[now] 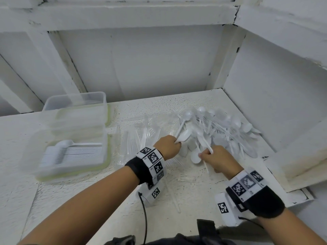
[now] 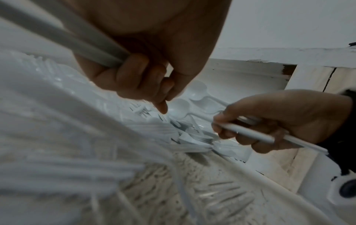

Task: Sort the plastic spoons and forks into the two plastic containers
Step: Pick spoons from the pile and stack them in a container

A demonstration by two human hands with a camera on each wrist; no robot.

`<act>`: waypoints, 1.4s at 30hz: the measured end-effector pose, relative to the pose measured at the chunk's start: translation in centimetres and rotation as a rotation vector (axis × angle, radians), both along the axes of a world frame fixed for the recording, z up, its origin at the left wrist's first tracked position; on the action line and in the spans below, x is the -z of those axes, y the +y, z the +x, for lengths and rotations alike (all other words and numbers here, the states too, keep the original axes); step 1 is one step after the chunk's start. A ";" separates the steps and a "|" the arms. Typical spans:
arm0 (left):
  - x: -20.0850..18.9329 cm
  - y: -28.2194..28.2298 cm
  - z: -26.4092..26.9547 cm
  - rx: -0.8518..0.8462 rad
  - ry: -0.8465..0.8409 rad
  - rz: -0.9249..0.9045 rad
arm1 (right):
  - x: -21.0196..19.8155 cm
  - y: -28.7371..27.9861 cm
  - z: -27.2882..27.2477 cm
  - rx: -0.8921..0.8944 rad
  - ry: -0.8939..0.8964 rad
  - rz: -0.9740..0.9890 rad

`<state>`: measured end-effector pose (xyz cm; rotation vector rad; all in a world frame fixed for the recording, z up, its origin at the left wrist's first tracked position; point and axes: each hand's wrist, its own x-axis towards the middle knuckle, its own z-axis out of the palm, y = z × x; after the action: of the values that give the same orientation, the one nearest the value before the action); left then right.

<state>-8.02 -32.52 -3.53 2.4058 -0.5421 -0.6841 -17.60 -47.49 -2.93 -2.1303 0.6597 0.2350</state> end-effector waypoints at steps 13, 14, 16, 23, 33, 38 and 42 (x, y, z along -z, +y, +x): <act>0.9 -3.4 -1.8 0.222 -0.020 0.200 | -2.0 -1.9 -0.7 0.115 -0.123 -0.017; 1.0 -3.5 -1.8 0.230 -0.015 0.208 | -2.0 -1.8 -0.8 0.115 -0.122 -0.012; 1.0 -3.6 -1.7 0.229 -0.003 0.226 | -2.0 -1.8 -0.8 0.115 -0.127 -0.006; -1.3 -2.1 -0.6 0.110 -0.054 0.200 | -2.3 -1.4 -0.7 0.071 -0.159 -0.040; -5.0 4.3 0.4 -0.007 -0.251 0.113 | -3.5 1.3 0.3 -0.069 -0.275 -0.085; -7.0 9.3 0.1 -0.128 -0.208 -0.118 | -5.5 4.7 1.9 -0.178 -0.426 -0.013; -7.4 12.6 -1.1 -0.190 -0.243 -0.228 | -6.4 8.4 3.4 -0.337 -0.469 0.016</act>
<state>-9.09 -19.91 3.90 2.2980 -0.4534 -0.2360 -14.23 -39.06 3.49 -2.1642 0.0258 -0.0811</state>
